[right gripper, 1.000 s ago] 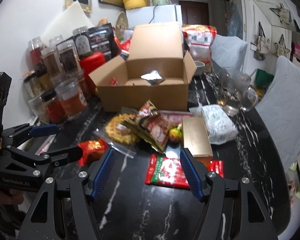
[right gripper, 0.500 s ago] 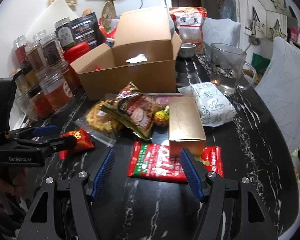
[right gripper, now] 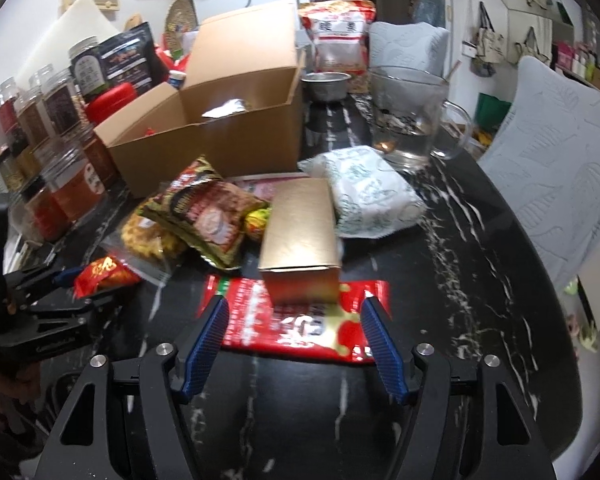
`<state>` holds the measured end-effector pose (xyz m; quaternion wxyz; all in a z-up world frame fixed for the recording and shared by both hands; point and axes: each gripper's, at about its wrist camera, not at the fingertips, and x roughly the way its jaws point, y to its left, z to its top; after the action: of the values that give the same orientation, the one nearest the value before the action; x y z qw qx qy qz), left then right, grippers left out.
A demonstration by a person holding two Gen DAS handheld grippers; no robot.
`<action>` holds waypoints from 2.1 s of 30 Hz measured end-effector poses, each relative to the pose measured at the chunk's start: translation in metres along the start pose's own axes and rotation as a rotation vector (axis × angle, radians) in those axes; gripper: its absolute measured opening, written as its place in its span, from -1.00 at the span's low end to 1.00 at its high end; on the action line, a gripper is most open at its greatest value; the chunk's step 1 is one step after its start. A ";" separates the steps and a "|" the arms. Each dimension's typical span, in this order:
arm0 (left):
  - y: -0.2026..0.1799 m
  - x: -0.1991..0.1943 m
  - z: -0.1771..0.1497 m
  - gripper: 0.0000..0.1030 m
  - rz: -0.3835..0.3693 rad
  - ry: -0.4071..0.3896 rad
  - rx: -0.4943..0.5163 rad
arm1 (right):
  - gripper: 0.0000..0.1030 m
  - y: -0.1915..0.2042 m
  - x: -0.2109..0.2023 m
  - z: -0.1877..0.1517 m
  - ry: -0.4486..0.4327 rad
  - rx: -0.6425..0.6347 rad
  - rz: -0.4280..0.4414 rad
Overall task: Organize snacks
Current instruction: 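Grasp the small red candy packet with the left gripper while the right grasps the gold box, then lift and carry the red packet and gold box toward the cardboard box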
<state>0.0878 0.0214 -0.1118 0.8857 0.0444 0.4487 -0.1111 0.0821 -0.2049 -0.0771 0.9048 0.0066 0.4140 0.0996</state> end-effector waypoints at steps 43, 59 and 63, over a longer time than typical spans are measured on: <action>-0.011 -0.016 -0.017 -0.13 -0.047 -0.016 -0.005 | -0.12 0.009 -0.004 -0.016 0.107 -0.019 -0.001; -0.014 -0.013 -0.016 -0.15 -0.022 -0.035 -0.009 | -0.14 -0.005 0.020 -0.007 0.085 0.024 -0.016; -0.014 -0.015 -0.015 -0.16 -0.033 -0.038 -0.025 | -0.16 -0.008 0.015 -0.008 0.079 0.035 -0.007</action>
<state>0.0640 0.0133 -0.1082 0.8925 0.0238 0.4339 -0.1211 0.0869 -0.2105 -0.0949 0.8878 0.0174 0.4510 0.0895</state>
